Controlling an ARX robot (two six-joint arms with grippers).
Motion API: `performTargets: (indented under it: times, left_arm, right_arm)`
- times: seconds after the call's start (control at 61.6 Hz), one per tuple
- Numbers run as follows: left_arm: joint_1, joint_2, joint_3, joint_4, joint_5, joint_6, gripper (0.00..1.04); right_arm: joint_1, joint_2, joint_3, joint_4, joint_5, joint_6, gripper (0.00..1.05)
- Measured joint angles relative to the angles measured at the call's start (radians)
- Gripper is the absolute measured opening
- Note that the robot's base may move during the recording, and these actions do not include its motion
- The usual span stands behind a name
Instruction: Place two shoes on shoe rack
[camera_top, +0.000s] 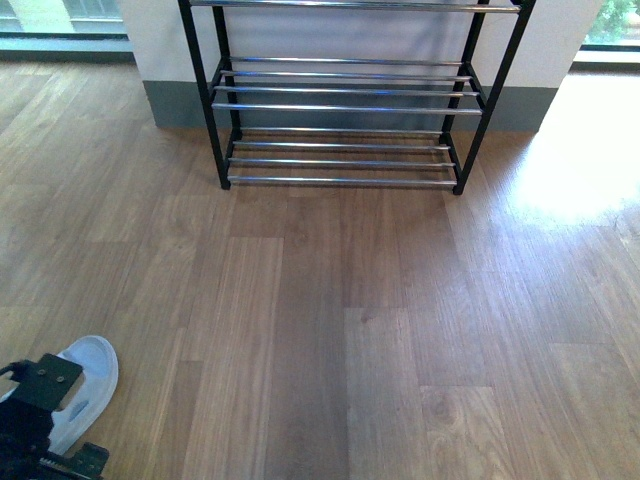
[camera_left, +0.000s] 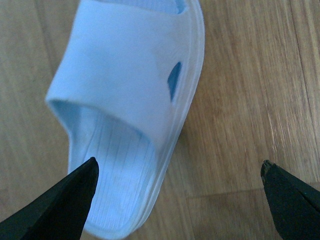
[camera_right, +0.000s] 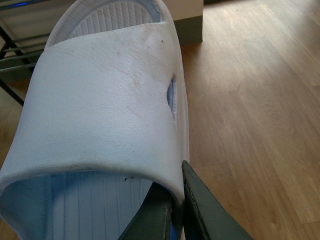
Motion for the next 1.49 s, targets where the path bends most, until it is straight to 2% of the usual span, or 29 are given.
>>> performTargets:
  times: [0.341,0.584,0.99,1.087,1.201,1.282,1.493]
  left_arm:
    - [-0.054,0.126,0.202,-0.094,-0.038,-0.048,0.95]
    - [-0.062,0.162,0.250,-0.100,-0.032,-0.069,0.94]
    - [-0.051,0.183,0.295,-0.058,-0.002,-0.088,0.41]
    - [-0.044,0.178,0.276,-0.033,0.017,-0.098,0.24]
    - [-0.043,0.156,0.239,-0.008,0.028,-0.114,0.14]
    - [-0.044,0.121,0.177,0.026,0.058,-0.127,0.03]
    - [-0.047,0.010,0.008,0.100,0.080,-0.126,0.02]
  right_arm:
    - [0.000,0.000,0.000,0.000,0.000,0.000,0.02]
    - [0.000,0.000,0.000,0.000,0.000,0.000,0.02]
    - [0.000,0.000,0.000,0.000,0.000,0.000,0.02]
    - [0.000,0.000,0.000,0.000,0.000,0.000,0.02]
    - [0.000,0.000,0.000,0.000,0.000,0.000,0.02]
    - [0.000,0.000,0.000,0.000,0.000,0.000,0.02]
    - [0.000,0.000,0.000,0.000,0.000,0.000,0.02]
